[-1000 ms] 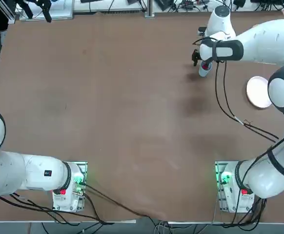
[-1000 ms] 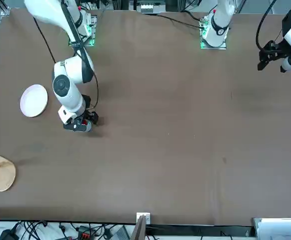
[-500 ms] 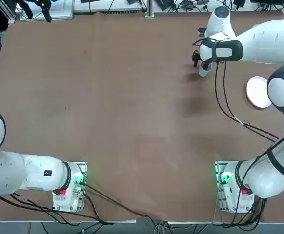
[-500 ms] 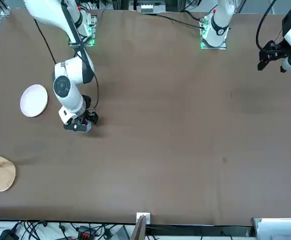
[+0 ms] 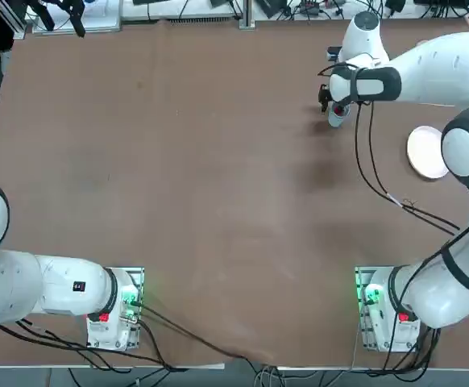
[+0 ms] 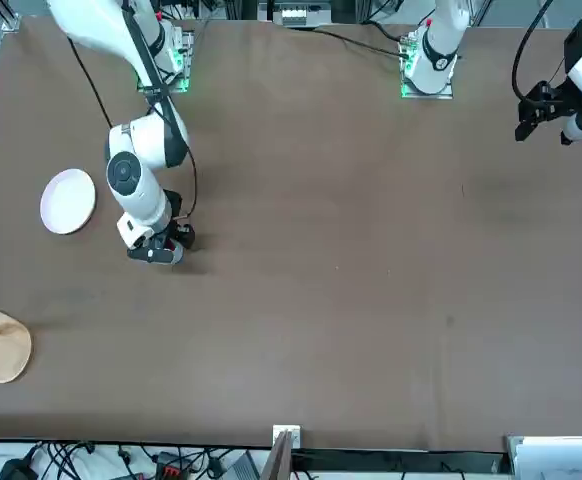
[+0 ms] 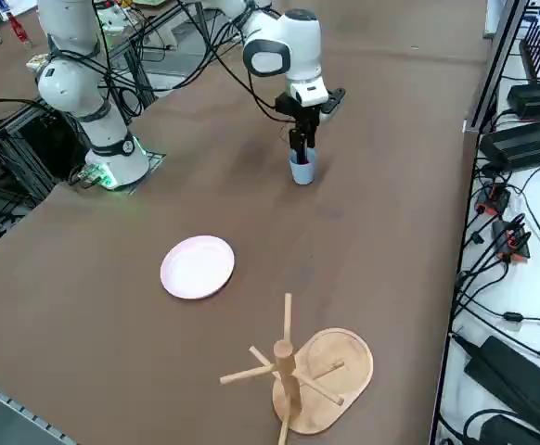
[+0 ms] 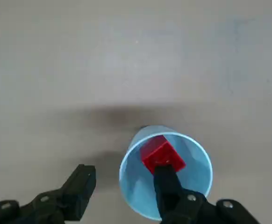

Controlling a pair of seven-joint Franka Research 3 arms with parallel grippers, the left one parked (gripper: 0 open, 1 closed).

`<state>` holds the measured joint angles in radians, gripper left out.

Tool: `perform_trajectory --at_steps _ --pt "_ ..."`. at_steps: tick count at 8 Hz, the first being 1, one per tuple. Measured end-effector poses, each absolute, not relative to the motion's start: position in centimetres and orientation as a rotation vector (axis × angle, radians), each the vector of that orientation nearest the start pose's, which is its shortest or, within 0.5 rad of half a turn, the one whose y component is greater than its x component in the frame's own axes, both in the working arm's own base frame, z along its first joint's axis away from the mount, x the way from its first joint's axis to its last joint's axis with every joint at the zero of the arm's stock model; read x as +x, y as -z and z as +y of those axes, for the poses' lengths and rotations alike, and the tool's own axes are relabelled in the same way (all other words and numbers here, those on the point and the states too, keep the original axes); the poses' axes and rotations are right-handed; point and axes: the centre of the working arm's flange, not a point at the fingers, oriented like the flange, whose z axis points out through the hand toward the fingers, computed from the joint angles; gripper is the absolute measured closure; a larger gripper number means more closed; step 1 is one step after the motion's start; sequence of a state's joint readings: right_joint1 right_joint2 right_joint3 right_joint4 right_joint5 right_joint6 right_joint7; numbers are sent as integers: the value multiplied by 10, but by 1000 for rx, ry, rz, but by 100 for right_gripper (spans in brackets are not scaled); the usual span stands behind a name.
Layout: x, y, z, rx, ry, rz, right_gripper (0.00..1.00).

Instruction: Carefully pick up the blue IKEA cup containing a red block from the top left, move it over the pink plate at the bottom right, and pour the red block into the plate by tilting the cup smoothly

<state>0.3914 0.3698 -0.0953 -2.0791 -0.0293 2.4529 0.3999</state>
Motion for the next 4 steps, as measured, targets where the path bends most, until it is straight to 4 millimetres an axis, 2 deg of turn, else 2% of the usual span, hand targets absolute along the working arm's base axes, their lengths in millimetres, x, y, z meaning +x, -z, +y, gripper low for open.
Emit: perform_trajectory --at_steps 2,4 --pt "560 -244 165 -3192 18 136 22" --pt "560 -242 161 -3195 11 146 31"
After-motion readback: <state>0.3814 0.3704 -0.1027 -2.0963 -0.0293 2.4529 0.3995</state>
